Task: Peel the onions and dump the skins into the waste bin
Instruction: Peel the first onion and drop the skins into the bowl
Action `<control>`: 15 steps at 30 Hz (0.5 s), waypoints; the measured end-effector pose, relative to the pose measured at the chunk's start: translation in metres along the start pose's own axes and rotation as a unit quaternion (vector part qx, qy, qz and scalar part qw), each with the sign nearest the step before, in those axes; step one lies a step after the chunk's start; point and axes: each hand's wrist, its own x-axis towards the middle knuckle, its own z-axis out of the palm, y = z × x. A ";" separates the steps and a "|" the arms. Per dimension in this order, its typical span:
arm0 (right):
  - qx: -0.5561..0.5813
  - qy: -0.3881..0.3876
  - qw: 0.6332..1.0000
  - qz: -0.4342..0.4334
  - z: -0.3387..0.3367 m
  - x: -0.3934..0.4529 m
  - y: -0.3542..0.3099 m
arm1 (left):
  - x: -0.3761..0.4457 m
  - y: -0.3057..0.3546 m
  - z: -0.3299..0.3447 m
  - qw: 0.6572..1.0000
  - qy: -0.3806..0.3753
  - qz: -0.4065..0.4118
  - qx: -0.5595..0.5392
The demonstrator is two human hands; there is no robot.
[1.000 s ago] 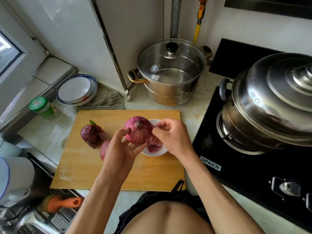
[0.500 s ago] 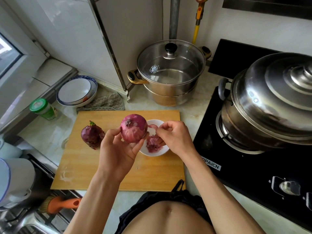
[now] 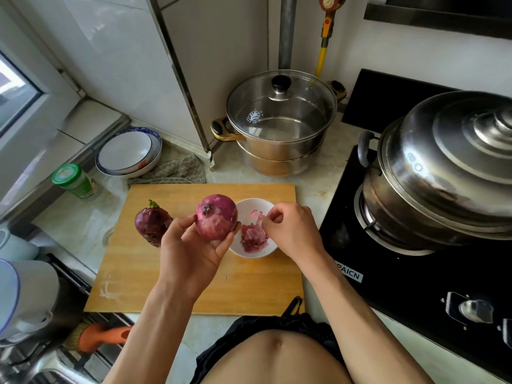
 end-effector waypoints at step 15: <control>0.120 -0.012 0.989 -0.085 -0.004 -0.005 -0.014 | 0.006 -0.010 0.010 1.000 0.015 -0.003 0.026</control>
